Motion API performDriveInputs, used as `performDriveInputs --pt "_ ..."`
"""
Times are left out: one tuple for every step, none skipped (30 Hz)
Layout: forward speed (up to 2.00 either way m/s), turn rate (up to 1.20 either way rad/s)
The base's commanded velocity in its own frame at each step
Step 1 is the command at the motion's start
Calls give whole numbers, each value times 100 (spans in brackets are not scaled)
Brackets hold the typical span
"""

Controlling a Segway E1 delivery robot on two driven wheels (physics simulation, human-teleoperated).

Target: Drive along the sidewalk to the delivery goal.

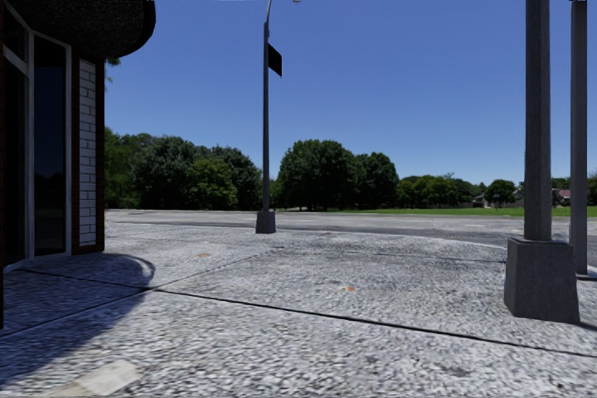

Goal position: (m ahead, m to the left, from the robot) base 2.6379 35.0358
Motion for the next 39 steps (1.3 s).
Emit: performDriveInputs --pt "200 57" --pt "200 57" --pt "200 57" --pt "200 57" --pt "200 57" --pt "200 57" --pt "200 57" --pt "200 57" --pt "200 57" --pt "200 57" --pt "200 57" --pt "200 56" --pt "200 56" --pt "200 55" --pt "200 55" --pt "200 54" --pt "200 54" --pt "200 54" --pt "200 53" --pt "200 53" --pt "200 52" --pt "200 52" --pt "200 52" --pt "200 52" --pt "200 0" --pt "200 0" --pt "200 0" --pt "200 0" --pt "200 0" --pt "200 0" --pt "200 0" --pt "200 0" --pt "200 0" --pt "200 0" --pt "200 0" --pt "200 0" --pt "200 0" --pt "200 0" --pt "200 0"
